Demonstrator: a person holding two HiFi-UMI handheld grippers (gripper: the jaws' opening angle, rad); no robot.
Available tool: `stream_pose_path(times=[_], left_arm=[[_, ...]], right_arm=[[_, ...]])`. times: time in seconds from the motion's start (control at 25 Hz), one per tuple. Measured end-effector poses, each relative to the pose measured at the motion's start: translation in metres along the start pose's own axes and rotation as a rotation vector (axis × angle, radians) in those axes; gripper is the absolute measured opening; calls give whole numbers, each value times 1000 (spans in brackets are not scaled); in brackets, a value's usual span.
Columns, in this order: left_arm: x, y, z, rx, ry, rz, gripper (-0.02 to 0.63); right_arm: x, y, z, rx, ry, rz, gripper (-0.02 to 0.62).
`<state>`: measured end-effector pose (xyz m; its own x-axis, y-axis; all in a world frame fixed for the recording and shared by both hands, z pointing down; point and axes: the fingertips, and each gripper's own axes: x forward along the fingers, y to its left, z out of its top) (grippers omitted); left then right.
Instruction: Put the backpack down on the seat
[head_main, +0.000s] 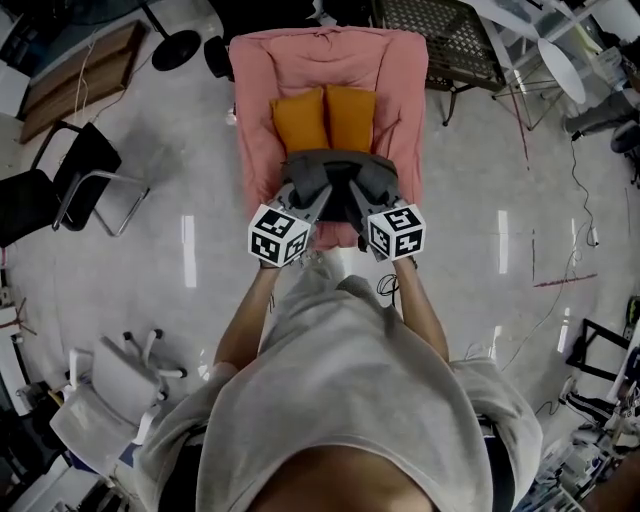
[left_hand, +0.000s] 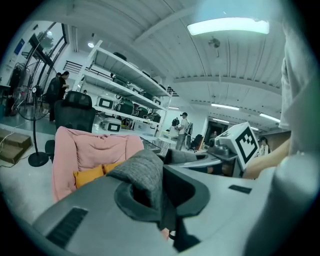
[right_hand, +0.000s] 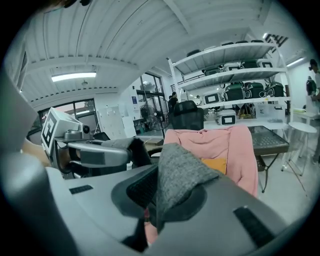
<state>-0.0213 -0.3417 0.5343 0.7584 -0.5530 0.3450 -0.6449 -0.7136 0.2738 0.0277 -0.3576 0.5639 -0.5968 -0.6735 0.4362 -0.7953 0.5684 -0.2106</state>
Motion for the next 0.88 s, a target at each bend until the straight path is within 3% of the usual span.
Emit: stream_pose_path(times=[0.44,0.88], left_arm=[[30,24,-5,-38,54,8,31],[62,50,-46,-134,130,79,31]], right_arm=[[27,-28,-5,35,38,10,25],[62,-53,-53,95,136,88,25]])
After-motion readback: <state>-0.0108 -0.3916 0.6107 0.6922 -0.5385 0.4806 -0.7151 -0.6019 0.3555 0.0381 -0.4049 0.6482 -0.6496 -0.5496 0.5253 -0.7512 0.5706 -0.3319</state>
